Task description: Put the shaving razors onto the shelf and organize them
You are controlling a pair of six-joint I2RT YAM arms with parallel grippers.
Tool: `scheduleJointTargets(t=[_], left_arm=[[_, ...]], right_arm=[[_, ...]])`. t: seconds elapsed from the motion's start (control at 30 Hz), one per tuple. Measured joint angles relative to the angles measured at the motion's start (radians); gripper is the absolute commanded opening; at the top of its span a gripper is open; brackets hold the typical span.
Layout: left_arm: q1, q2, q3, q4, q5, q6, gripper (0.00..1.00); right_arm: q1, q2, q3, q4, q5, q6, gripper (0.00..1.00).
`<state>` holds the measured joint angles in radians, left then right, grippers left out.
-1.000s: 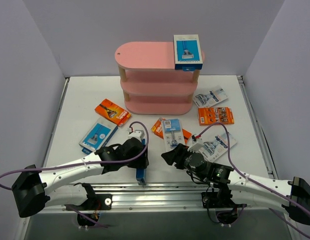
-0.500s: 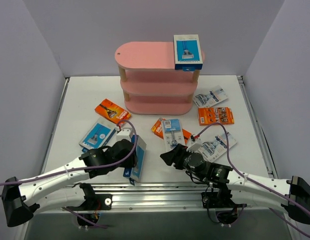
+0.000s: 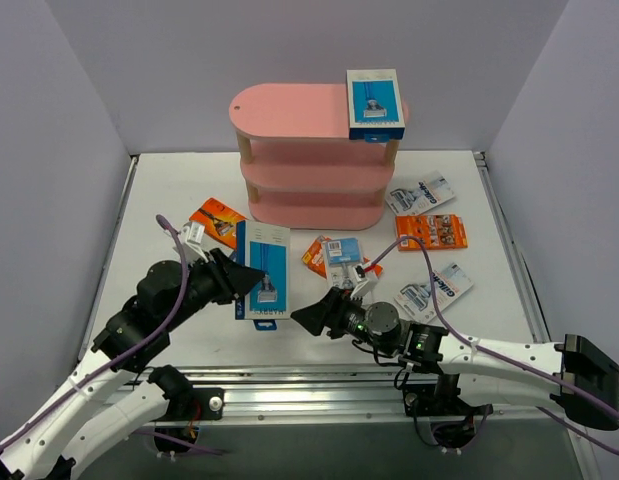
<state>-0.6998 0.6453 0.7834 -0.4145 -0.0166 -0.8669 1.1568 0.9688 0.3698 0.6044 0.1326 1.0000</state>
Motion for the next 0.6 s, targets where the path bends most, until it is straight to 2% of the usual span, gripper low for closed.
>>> scheduleJointTargets(t=[0.3,0.6], left_arm=[[0.016,-0.075,-0.134,0.15,0.088,-0.07,0.08],[0.016,-0.111,-0.214,0.257,0.132,-0.149,0.04]], right_arm=[[0.01,0.0,-0.002,0.15,-0.027,-0.035,0.69],[0.011,0.0,-0.002,0.199,-0.055,-0.053,0.69]])
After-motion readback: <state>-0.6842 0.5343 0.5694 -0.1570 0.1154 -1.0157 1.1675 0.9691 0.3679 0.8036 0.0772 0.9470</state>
